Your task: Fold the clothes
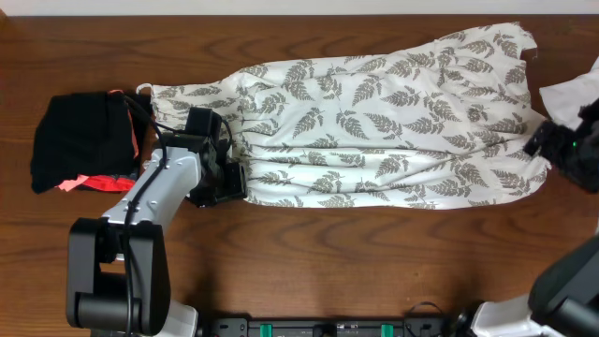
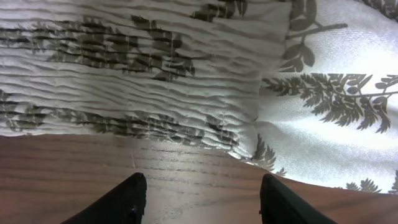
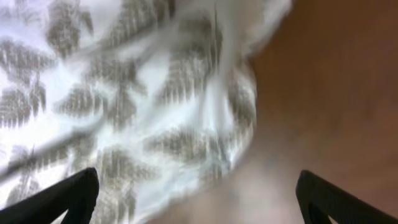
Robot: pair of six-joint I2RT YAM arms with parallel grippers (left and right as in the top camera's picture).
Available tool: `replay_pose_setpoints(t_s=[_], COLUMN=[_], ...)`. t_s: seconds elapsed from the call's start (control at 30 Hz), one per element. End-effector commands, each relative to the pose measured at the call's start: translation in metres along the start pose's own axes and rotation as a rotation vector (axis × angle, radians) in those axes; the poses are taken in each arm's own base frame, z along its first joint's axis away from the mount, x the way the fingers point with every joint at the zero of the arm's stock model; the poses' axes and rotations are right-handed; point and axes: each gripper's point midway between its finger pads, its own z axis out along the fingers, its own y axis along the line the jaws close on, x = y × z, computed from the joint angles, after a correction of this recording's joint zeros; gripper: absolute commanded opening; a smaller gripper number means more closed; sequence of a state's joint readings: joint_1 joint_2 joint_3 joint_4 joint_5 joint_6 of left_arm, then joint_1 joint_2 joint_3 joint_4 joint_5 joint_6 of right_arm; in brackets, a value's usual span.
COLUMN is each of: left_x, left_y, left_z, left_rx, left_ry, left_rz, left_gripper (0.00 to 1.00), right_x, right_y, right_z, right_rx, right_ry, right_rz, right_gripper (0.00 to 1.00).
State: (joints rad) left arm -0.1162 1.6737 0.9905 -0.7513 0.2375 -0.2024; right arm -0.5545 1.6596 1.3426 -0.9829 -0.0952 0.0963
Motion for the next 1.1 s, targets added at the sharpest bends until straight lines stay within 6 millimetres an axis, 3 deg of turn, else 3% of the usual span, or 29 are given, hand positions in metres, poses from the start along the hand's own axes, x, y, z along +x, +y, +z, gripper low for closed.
replay_pose_setpoints(t_s=[0.0, 0.13, 0.27, 0.37, 0.7, 1.07], left_x=[0.004, 0.004, 0.004, 0.004, 0.005, 0.005], left_y=[0.0, 0.0, 0.0, 0.0, 0.0, 0.0], left_z=[0.003, 0.003, 0.003, 0.003, 0.003, 0.003], left_rx=[0.002, 0.002, 0.002, 0.002, 0.001, 0.001], left_ry=[0.016, 0.016, 0.015, 0.016, 0.02, 0.02], left_rz=[0.006, 0.007, 0.007, 0.006, 0.005, 0.006], left_gripper=[0.59, 0.59, 0.59, 0.59, 0.59, 0.59], right_x=[0.018, 0.045, 0.049, 0.049, 0.046, 0.047], right_y=[-0.019, -0.021, -0.023, -0.033, -0.038, -0.034], right_z=[0.008, 0.032, 0.048, 0.057, 0.086, 0.099], right_rx=[-0.001, -0.188, -0.377, -0.392, -0.372, -0.383], right_ry=[0.049, 0.096, 0.023, -0.023, -0.144, -0.157], right_rz=[0.062, 0.122, 0.15, 0.181, 0.199, 0.221], right_gripper=[0.99, 0.99, 0.9, 0.86, 0.81, 0.78])
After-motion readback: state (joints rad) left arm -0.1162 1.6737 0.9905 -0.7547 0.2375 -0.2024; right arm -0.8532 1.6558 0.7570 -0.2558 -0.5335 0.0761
